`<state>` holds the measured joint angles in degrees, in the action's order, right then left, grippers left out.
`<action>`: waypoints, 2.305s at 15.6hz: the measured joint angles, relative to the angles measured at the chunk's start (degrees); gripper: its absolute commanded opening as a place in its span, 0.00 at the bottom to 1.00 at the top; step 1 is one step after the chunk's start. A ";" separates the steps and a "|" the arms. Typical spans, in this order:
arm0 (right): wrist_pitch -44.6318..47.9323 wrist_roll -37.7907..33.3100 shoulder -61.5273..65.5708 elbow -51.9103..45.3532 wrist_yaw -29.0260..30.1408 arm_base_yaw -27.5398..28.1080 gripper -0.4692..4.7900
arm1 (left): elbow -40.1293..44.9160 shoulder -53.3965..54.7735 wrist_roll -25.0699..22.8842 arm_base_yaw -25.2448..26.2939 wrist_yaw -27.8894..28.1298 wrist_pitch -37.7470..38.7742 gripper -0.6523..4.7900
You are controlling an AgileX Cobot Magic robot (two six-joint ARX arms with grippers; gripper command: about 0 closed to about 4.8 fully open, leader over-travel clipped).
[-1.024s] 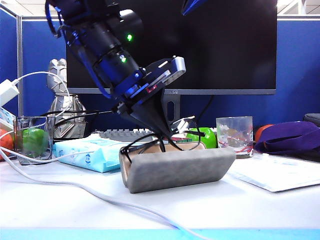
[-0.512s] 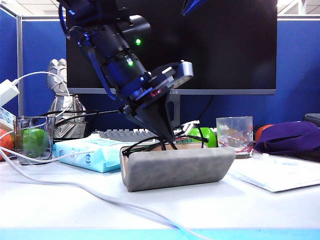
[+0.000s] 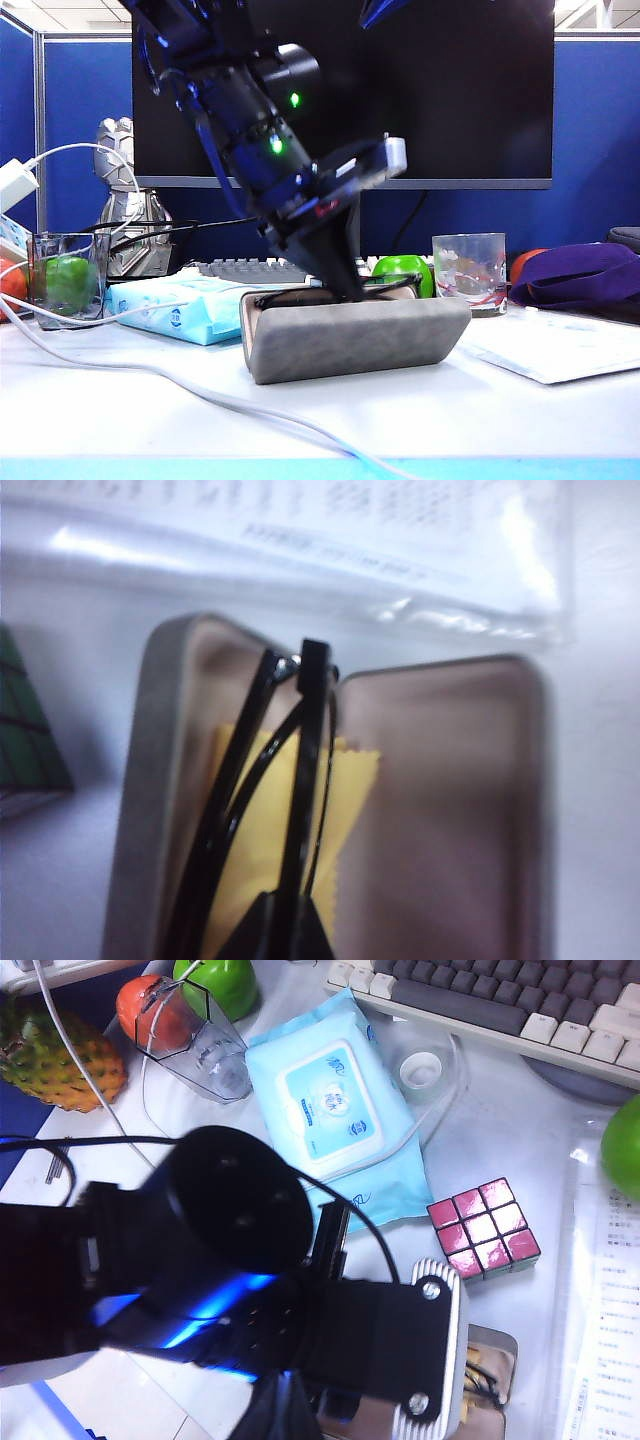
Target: Pick up the glasses, fold the temples of the glasses, place the glasses into the glasses case, and finally close the glasses case.
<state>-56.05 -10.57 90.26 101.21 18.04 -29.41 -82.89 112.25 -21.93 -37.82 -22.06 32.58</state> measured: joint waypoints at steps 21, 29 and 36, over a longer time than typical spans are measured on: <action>-12.63 4.22 -0.72 -0.02 -9.64 0.22 0.08 | -4.83 0.35 0.09 0.07 7.58 5.79 0.11; -8.79 6.34 -0.72 -15.87 -4.66 0.15 0.08 | -4.92 0.35 0.07 7.69 3.32 5.14 0.11; -5.22 6.34 -0.74 -24.79 -1.38 -3.30 0.08 | -4.94 2.16 0.98 7.52 -0.92 2.56 0.11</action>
<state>-61.28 -4.23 89.52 76.42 16.67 -32.71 -87.83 114.41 -20.95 -30.30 -22.98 35.14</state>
